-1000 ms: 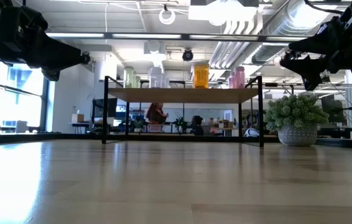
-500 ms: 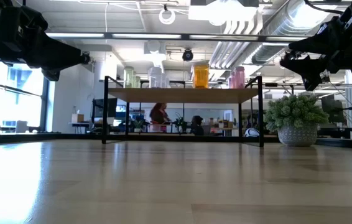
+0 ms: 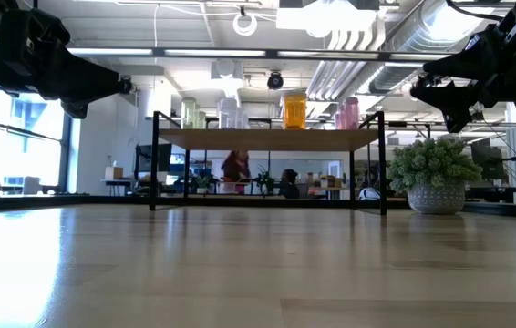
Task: Pick and place medicine bottles onto shelf by color
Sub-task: Return to Home Position
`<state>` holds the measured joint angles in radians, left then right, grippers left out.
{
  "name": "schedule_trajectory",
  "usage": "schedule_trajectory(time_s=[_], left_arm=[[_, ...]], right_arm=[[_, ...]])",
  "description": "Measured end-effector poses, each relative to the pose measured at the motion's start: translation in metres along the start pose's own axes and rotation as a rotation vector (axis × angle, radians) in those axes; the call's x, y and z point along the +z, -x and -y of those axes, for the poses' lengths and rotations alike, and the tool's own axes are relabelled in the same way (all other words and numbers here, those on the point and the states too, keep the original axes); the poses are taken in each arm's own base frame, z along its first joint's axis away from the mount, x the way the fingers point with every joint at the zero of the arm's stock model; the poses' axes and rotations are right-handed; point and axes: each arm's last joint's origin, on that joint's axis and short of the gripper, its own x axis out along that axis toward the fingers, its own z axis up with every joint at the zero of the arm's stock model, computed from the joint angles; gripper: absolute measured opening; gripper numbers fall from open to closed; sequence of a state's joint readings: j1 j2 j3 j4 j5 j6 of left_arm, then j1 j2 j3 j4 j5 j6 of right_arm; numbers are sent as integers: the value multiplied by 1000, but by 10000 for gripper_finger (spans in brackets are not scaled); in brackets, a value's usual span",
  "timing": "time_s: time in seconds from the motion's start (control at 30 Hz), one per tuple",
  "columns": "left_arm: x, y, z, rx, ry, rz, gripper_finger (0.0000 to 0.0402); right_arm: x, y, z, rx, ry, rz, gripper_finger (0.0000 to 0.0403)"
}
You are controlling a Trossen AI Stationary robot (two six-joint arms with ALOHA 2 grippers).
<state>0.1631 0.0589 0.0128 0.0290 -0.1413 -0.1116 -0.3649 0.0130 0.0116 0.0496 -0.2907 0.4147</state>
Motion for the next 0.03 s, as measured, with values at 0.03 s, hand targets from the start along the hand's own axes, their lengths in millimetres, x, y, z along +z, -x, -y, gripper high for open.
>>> schedule_trajectory(time_s=[0.03], left_arm=[[0, 0, 0, 0, 0, 0, 131]], right_arm=[[0, 0, 0, 0, 0, 0, 216]])
